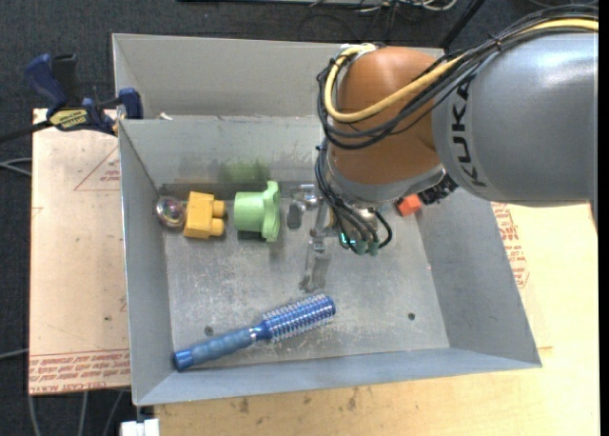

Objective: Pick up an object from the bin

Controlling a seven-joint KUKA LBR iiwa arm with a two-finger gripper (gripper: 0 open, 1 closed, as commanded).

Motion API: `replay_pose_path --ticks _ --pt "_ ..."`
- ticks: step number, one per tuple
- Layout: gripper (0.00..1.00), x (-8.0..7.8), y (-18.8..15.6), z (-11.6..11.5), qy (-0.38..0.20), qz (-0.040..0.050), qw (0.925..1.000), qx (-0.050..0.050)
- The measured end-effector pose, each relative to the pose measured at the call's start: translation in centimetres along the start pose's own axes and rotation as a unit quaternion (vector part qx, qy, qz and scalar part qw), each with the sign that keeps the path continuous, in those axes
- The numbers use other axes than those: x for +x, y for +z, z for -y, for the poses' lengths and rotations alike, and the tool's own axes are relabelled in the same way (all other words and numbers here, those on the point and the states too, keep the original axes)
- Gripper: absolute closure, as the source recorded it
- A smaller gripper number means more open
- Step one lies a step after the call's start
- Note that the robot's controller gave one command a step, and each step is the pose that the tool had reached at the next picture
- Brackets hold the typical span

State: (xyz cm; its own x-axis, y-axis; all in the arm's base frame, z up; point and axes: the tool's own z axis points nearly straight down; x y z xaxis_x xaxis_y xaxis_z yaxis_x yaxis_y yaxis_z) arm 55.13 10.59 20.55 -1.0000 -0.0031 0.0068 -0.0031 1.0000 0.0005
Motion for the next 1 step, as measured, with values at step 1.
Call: replay_pose_path --ticks 1 --pt "0.0 4.6 13.85 -1.44 -0.157 0.001 0.9877 0.0"
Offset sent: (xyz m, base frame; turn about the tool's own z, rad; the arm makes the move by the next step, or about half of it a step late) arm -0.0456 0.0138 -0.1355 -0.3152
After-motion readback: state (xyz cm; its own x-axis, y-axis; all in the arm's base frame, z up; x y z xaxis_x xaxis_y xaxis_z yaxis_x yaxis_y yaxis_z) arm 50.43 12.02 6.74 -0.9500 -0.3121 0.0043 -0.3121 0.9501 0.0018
